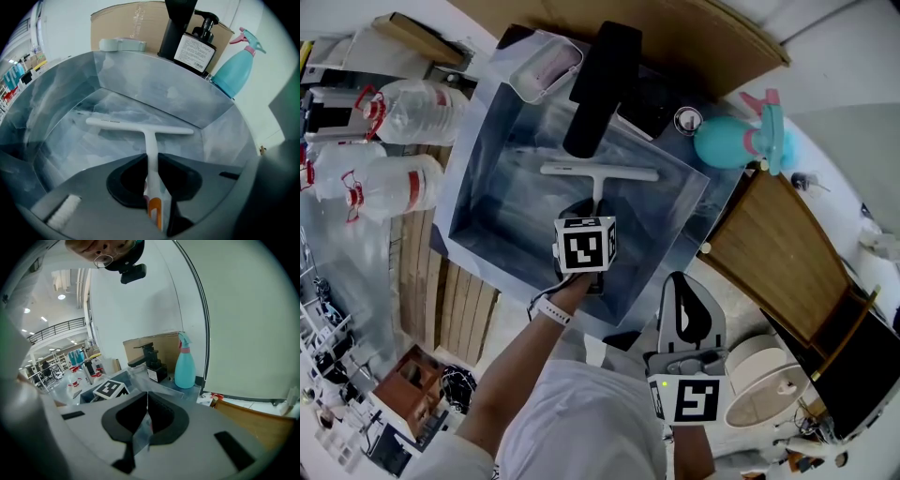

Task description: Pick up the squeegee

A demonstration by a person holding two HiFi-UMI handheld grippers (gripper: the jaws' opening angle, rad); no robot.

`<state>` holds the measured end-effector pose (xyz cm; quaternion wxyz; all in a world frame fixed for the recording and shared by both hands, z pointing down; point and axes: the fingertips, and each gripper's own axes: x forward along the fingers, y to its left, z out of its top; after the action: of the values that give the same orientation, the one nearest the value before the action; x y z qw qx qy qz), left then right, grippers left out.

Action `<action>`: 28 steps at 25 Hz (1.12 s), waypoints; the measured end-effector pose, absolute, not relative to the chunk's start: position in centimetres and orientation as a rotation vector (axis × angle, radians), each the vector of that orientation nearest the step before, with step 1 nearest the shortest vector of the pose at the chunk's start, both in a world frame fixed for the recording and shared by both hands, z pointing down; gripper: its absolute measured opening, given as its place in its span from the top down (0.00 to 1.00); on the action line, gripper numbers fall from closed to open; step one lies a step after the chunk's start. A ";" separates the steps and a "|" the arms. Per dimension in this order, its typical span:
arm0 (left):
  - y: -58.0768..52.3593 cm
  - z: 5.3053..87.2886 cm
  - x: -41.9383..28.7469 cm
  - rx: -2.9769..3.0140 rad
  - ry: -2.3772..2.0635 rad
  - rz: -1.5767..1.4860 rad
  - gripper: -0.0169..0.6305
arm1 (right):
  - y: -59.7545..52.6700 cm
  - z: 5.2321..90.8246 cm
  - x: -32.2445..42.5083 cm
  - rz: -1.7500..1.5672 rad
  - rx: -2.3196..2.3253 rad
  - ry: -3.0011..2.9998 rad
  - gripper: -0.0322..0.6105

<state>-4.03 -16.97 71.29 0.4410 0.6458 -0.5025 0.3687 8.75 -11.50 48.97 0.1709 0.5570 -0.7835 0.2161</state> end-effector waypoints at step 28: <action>-13.4 49.2 -9.0 1.892 -1.408 0.611 0.87 | -9.1 37.7 7.1 0.352 1.674 -2.305 0.94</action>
<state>-9.00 -13.38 49.24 0.3455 0.7288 -0.5423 0.2353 7.14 -9.05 37.72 0.1352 0.5779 -0.7956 0.1216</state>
